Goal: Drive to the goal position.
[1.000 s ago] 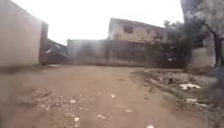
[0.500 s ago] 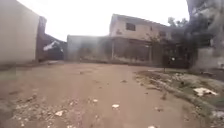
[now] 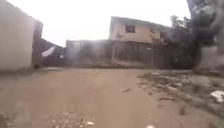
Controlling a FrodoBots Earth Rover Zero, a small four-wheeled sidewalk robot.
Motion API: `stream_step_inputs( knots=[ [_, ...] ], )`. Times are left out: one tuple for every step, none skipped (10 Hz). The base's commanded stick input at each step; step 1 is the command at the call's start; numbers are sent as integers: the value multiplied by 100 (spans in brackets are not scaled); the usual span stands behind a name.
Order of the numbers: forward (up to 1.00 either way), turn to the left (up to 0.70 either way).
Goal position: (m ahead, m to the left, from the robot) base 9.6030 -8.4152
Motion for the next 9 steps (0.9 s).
stream_step_inputs(
  knots=[
    [85, 1],
    [85, 1],
    [85, 1],
    [85, 1],
    [85, 1],
    [85, 1],
    [85, 1],
    [85, 1],
    [85, 1]
  ],
)
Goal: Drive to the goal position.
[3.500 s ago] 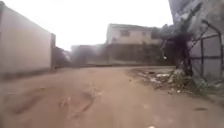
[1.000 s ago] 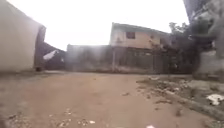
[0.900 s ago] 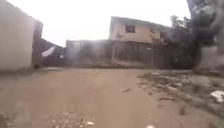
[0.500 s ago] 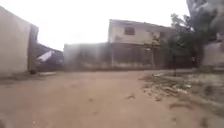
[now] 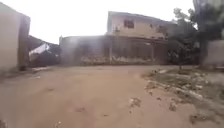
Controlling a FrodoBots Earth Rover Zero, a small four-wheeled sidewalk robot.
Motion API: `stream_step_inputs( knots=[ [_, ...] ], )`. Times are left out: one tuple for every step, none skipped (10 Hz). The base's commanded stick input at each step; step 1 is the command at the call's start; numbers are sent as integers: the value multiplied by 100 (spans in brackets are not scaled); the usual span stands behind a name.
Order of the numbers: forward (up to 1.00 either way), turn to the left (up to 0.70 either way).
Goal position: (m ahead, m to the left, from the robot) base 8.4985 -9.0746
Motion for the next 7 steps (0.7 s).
stream_step_inputs(
  knots=[
    [85, 1],
    [85, 1],
    [85, 1],
    [85, 1],
    [85, 1],
    [85, 1],
    [85, 1]
  ],
)
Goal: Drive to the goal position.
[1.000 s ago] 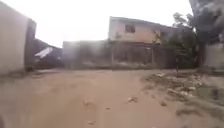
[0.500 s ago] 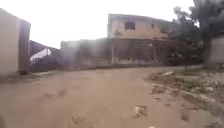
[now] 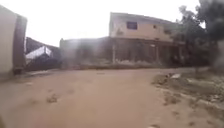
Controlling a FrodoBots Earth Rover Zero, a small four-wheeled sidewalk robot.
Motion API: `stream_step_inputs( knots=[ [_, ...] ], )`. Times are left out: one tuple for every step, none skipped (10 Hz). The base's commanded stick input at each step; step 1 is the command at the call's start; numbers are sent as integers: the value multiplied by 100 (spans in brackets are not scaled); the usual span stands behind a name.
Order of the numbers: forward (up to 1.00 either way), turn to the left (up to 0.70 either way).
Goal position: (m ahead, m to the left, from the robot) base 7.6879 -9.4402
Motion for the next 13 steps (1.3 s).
stream_step_inputs(
  knots=[
    [85, 1],
    [85, 1],
    [85, 1],
    [85, 1],
    [85, 1],
    [85, 1],
    [85, 1],
    [85, 1],
    [85, 1],
    [85, -2],
    [85, -33],
    [85, -33],
    [85, -20]
  ],
)
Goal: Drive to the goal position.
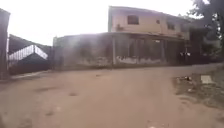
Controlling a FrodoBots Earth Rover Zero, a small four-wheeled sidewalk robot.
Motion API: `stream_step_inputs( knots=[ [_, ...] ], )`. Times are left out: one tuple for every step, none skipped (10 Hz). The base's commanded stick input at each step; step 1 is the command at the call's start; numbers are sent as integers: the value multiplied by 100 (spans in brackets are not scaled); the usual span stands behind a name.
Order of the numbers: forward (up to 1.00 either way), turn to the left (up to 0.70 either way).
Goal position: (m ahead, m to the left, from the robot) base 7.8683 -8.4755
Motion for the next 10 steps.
stream_step_inputs(
  knots=[
    [85, -5],
    [85, 0],
    [85, 1],
    [85, 1],
    [85, 1],
    [85, 1],
    [85, 1],
    [85, 1],
    [85, 1],
    [85, 1]
  ],
)
